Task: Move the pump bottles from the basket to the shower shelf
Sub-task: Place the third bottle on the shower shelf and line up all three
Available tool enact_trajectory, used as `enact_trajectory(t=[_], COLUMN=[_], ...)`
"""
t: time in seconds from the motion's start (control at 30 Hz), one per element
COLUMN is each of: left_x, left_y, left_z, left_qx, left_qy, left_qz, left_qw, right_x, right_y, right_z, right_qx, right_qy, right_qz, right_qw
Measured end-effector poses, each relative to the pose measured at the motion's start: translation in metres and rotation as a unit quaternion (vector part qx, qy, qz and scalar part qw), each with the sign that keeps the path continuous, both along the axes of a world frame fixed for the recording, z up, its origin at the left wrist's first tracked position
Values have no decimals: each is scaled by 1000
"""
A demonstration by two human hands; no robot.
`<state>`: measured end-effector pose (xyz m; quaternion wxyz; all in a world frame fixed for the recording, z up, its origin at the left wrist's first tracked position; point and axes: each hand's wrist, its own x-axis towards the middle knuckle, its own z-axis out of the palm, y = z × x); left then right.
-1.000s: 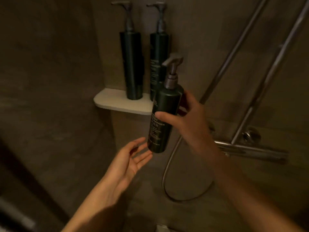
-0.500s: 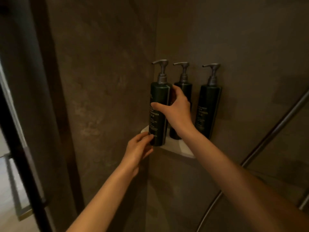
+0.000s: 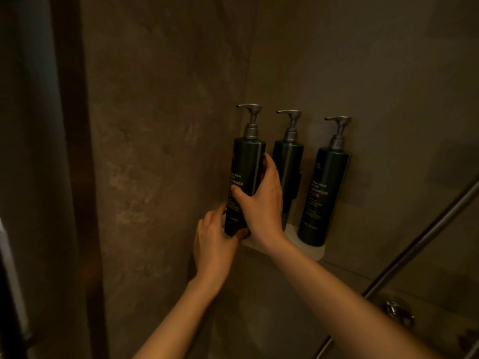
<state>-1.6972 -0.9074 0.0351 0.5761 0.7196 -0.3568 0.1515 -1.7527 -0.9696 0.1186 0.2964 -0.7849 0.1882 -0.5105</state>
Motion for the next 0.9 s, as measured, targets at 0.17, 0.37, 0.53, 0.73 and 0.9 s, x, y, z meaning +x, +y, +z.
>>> enact_trajectory(t=[0.17, 0.37, 0.53, 0.73, 0.9], left_x=[9, 16, 11, 4, 9], left_y=[-6, -11, -7, 0, -12], left_z=[5, 10, 10, 15, 23], left_qx=[-23, 5, -14, -24, 17], left_qy=[16, -4, -2, -67, -45], left_qz=[-29, -12, -23, -15, -41], left_qw=[999, 1000, 1000, 997, 998], right_x=[11, 21, -3, -46, -39], right_y=[2, 6, 8, -7, -14], right_z=[-10, -14, -22, -34, -45], right_qx=[-3, -11, -35, -143, -104], right_qy=[13, 41, 8, 0, 65], right_qz=[-15, -47, -27, -105, -136], right_qw=[1000, 998, 999, 984, 983])
